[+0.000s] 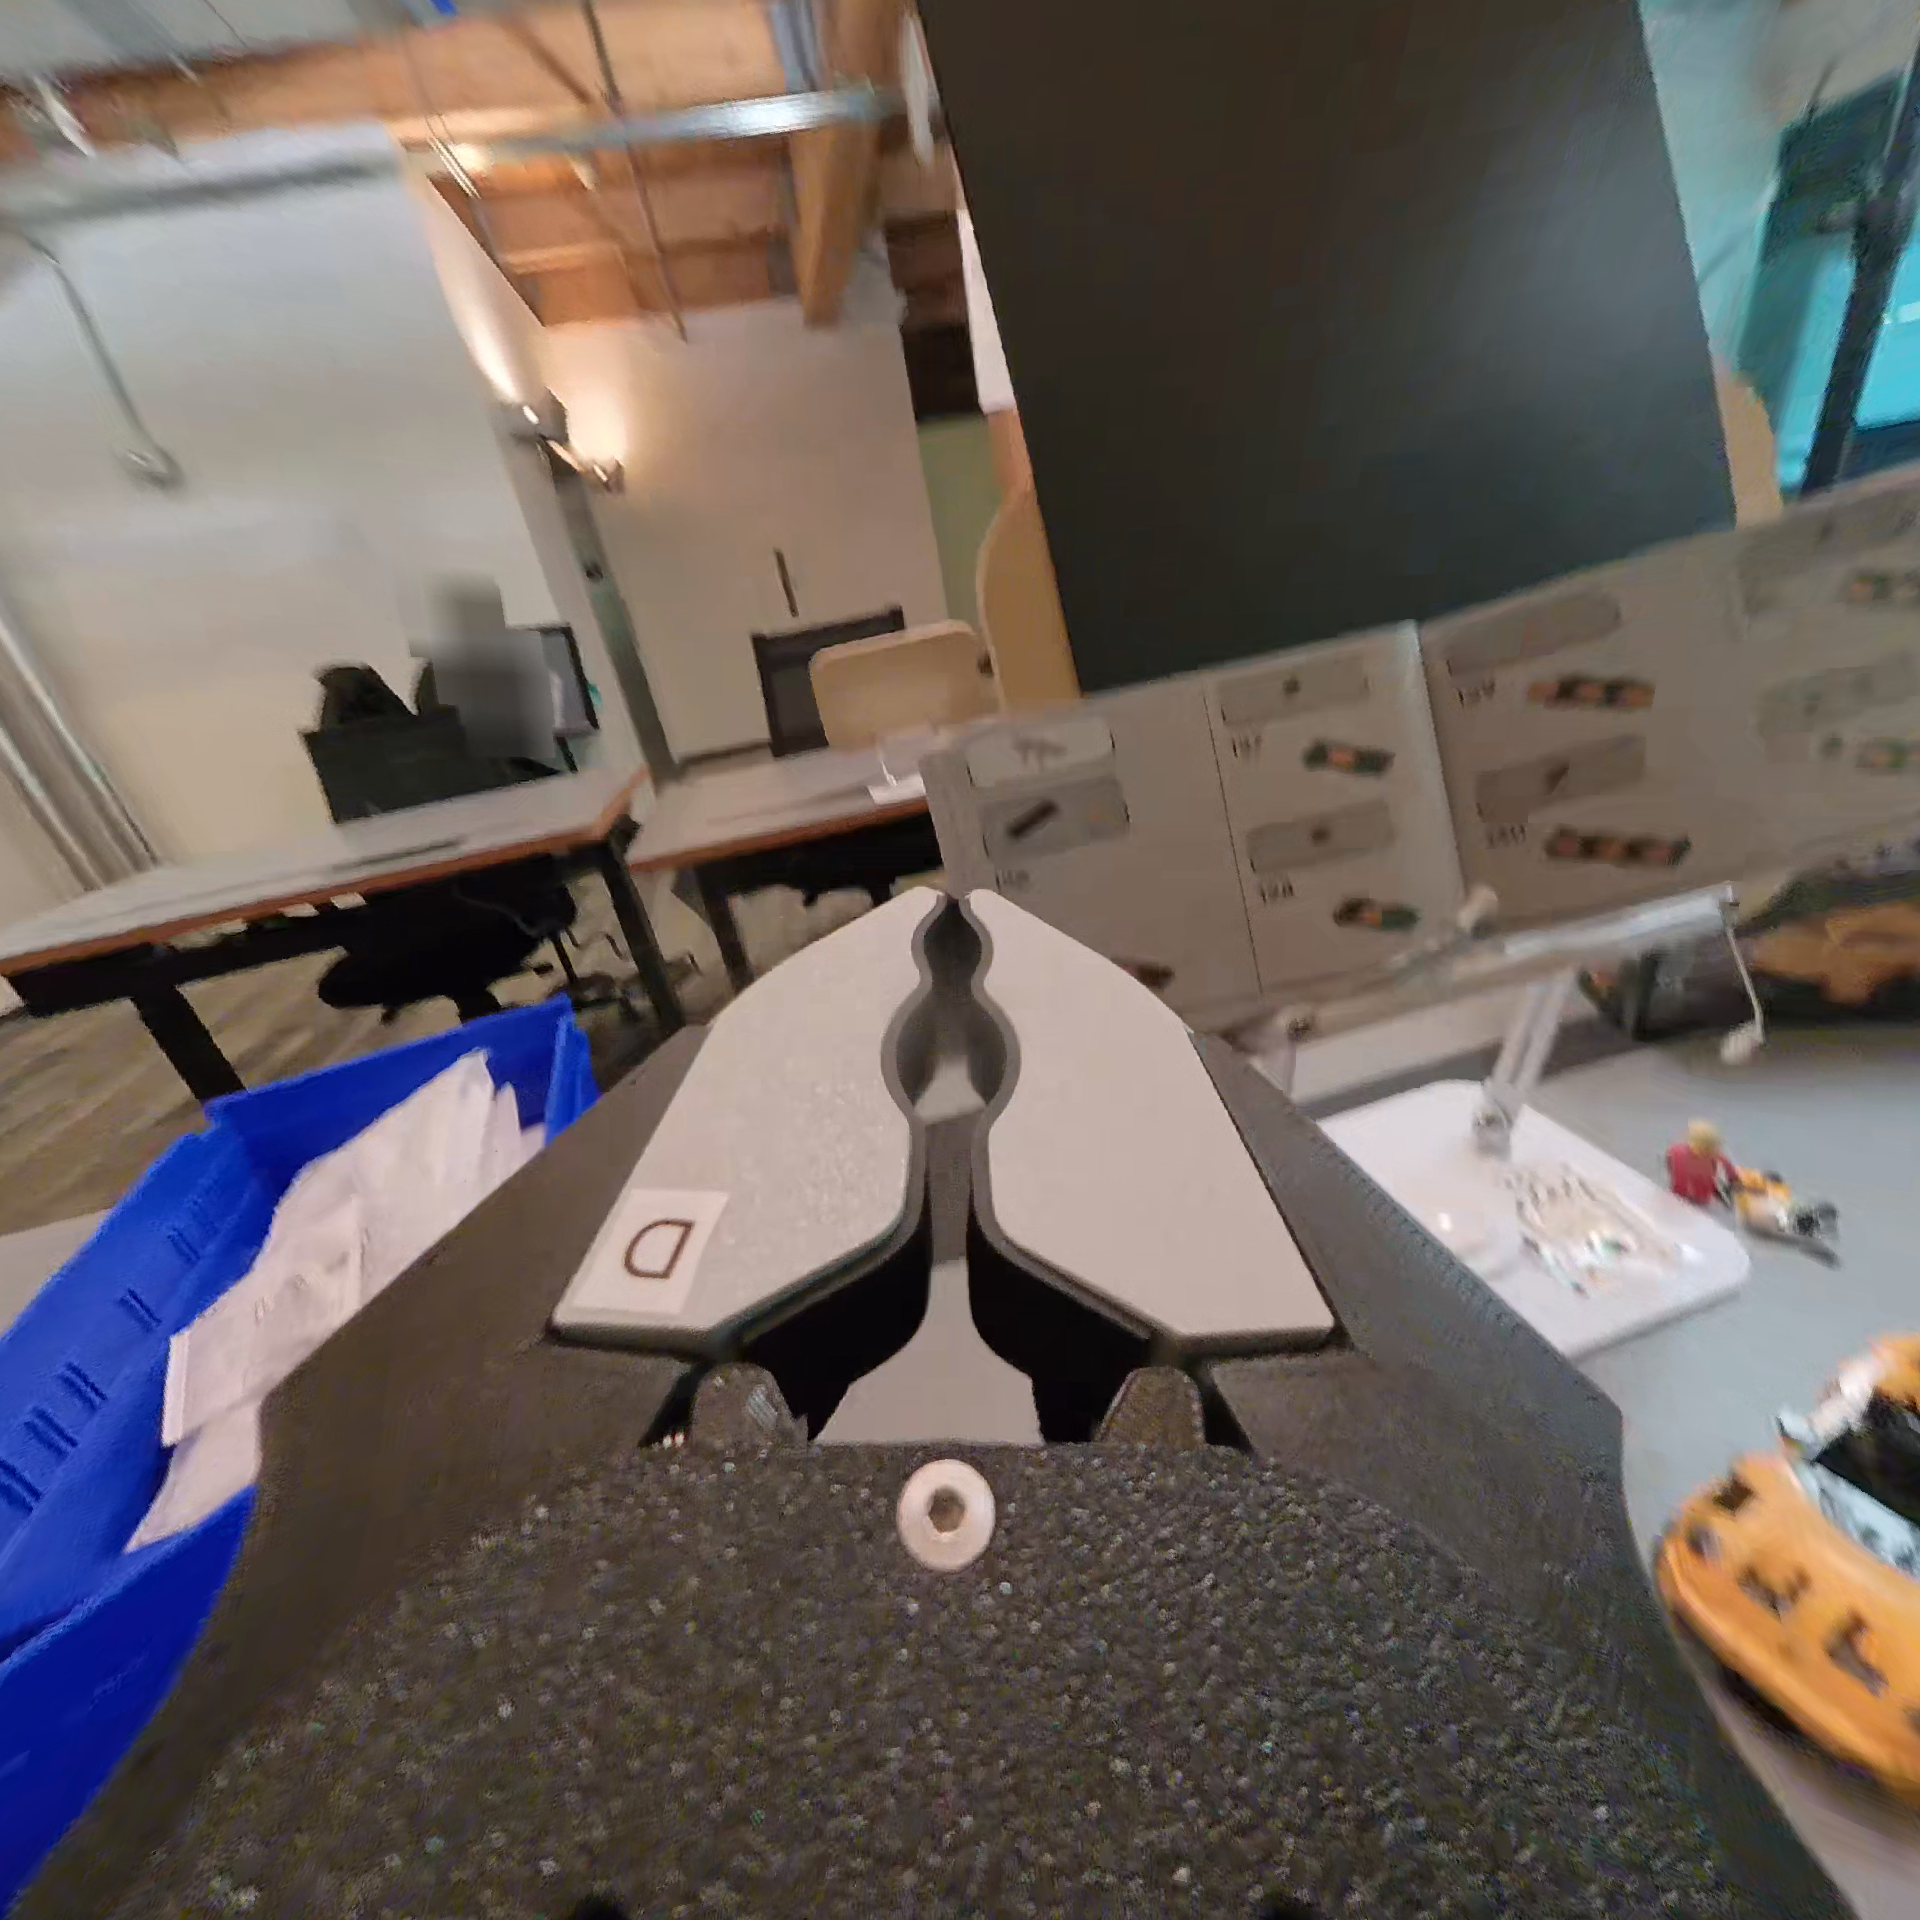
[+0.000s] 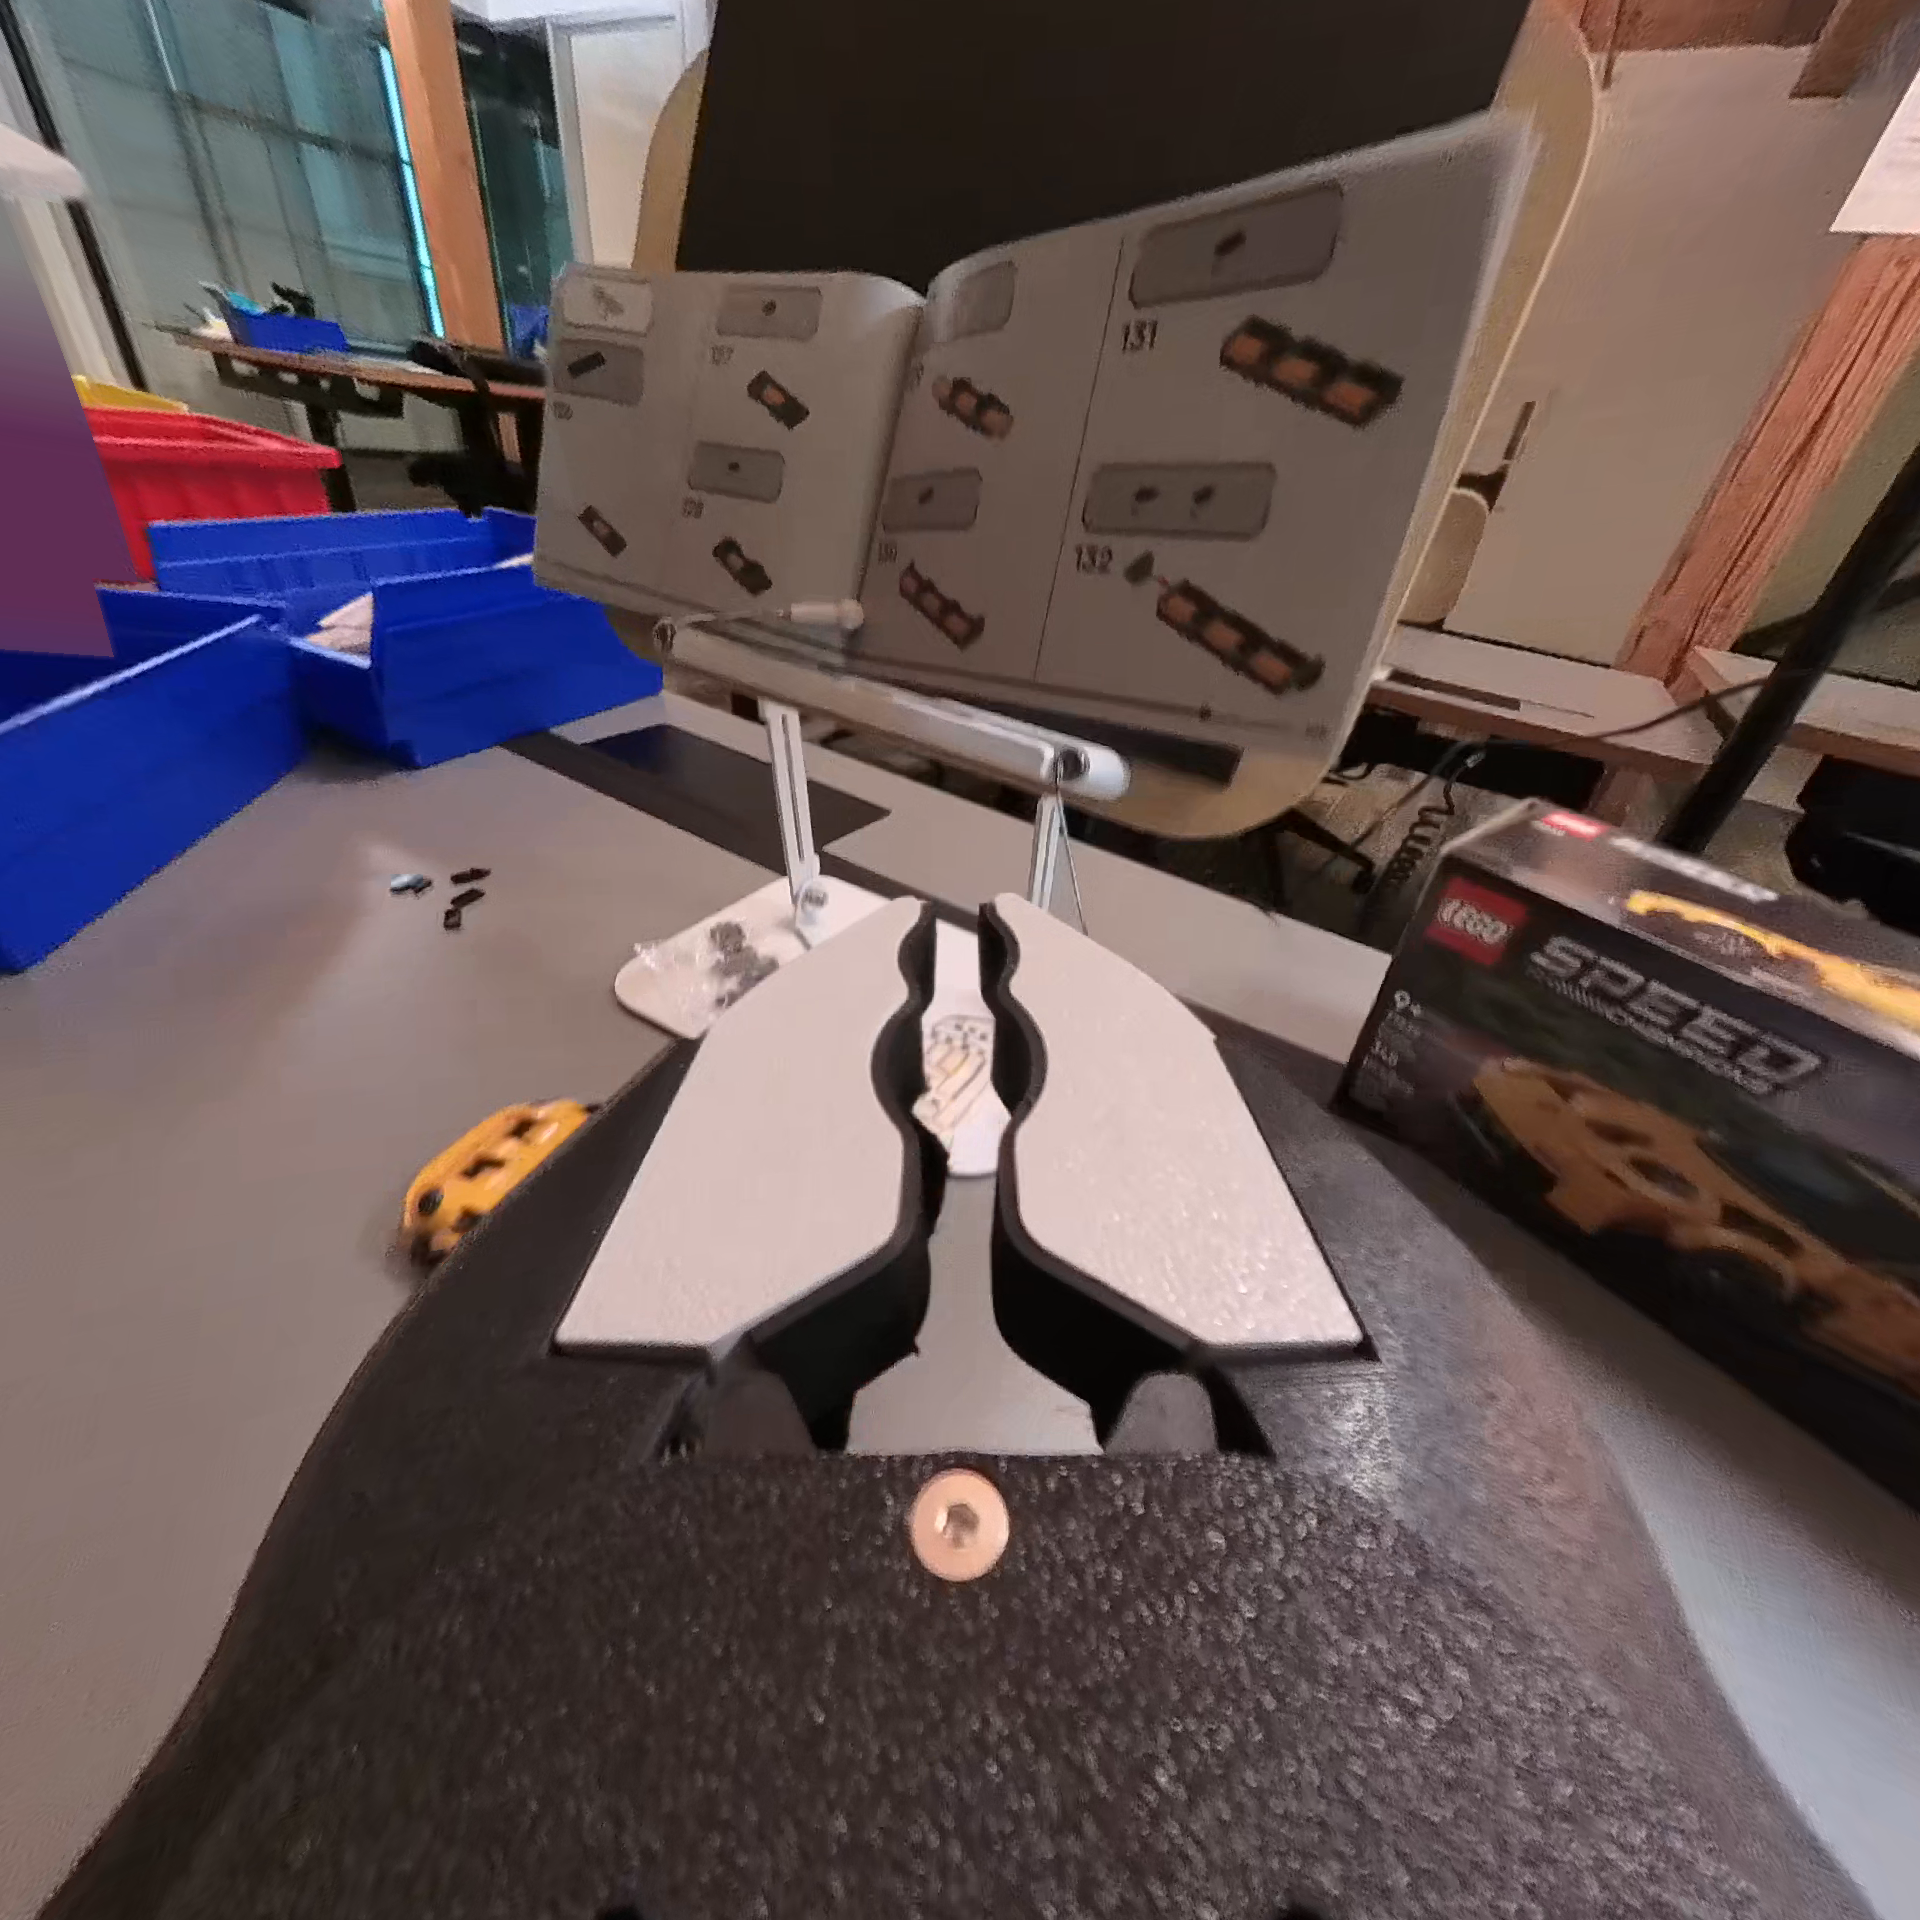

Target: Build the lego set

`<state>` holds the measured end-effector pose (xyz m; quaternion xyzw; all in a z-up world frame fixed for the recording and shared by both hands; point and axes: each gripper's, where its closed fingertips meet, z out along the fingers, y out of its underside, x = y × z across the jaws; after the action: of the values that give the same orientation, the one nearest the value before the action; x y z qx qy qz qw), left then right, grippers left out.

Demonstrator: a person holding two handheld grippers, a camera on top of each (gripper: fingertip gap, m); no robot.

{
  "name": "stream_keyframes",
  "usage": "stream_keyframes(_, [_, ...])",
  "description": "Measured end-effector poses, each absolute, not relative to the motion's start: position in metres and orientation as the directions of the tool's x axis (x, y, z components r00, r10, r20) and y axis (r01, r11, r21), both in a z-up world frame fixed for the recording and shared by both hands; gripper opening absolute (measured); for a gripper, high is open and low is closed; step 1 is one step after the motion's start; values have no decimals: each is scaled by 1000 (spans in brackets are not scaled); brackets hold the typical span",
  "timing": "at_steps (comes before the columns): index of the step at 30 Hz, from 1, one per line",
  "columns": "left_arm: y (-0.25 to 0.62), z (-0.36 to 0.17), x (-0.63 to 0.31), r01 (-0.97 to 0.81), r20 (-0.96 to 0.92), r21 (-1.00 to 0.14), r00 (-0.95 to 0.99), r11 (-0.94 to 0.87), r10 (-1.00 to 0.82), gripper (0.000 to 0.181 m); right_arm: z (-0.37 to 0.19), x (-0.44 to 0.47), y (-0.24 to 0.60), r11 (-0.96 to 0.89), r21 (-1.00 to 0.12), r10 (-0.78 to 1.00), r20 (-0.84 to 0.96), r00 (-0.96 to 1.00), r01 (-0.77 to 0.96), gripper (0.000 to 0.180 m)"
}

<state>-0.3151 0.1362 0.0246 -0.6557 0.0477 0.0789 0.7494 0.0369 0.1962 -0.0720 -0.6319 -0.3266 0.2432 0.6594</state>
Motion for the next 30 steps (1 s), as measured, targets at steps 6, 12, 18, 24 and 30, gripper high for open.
stream_keyframes(6, [123,-28,-330,-126,-126,-992,992,-8,30,0,-97,47,197,32,-996,751,75,656,77,22])
stream_keyframes(12, [86,-47,-367,-119,-127,-986,990,-118,58,0,-100,53,201,57,-992,729,116,674,109,23])
stream_keyframes(18, [31,-38,-453,-64,-110,-962,981,-265,162,10,-100,64,207,18,-997,701,64,710,72,12])
stream_keyframes(24, [4,-116,-490,-77,-87,-729,996,-680,-19,9,-98,77,213,-18,-999,655,27,756,51,4])
stream_keyframes(30, [-13,-181,-515,-226,-156,-406,972,-885,-177,13,-93,87,211,7,-997,603,64,795,75,0])
